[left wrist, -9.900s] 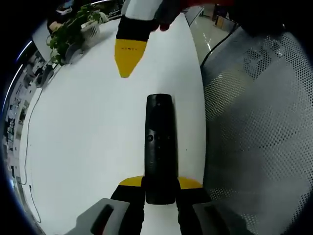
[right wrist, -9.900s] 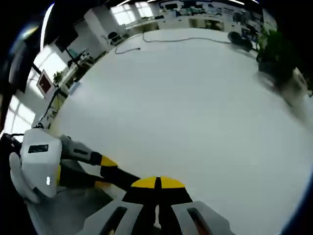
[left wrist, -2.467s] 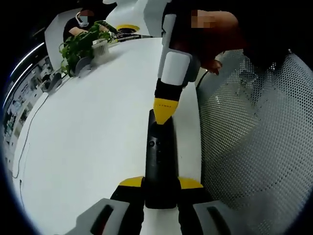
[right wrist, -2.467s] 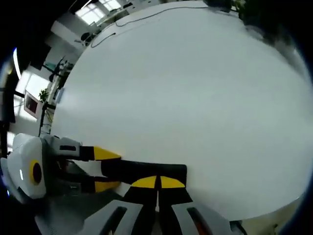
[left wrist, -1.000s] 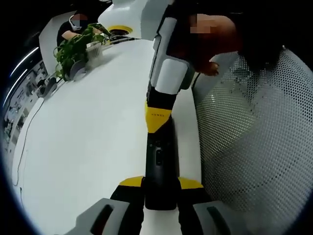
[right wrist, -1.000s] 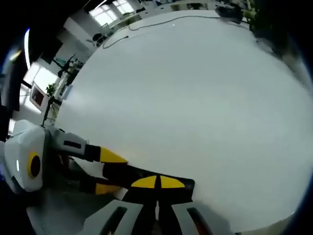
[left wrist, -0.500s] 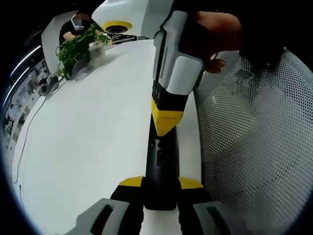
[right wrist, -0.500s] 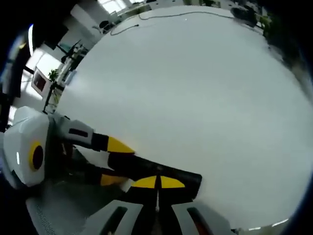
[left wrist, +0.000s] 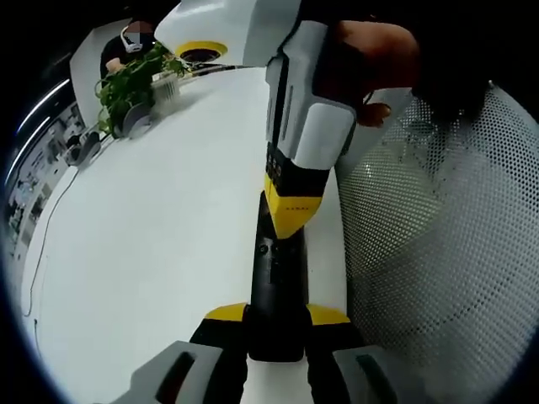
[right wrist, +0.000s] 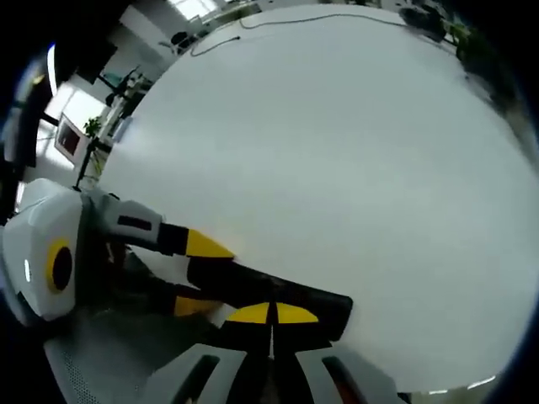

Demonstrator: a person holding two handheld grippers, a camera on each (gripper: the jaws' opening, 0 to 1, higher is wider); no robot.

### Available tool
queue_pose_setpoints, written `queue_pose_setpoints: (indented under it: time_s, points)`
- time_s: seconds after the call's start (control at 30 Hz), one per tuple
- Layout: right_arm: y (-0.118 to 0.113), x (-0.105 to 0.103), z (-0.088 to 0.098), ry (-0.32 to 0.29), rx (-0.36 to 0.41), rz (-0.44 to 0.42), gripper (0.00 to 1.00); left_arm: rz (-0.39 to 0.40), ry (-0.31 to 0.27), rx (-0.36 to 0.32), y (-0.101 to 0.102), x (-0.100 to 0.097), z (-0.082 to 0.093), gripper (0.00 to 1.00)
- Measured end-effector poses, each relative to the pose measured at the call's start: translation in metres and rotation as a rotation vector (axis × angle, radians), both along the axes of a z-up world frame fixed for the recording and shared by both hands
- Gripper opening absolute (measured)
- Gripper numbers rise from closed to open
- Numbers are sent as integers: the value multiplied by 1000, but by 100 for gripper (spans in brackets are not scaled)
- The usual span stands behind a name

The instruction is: Press the specified remote control buttons in sequence, fully releasing each button before pressing the next.

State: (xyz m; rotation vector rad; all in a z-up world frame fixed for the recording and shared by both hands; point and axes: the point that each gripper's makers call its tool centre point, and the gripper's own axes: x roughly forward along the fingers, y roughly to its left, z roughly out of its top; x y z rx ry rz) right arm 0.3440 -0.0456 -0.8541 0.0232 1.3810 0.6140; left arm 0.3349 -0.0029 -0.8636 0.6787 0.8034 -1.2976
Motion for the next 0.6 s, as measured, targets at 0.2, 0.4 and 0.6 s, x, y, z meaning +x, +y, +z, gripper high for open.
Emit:
queue_pose_setpoints:
  time_s: [0.2,0.4,0.6]
  points:
    - [0,0,-1,5,8,-14,0,-3,2,4,0,0,0,25]
    - [-1,0,-2,3,17,-26,0,-2,2,3,0,1,0,25]
    - [0,1,-2,-17,-10,-1,0,-7,3,7,0,1,0,25]
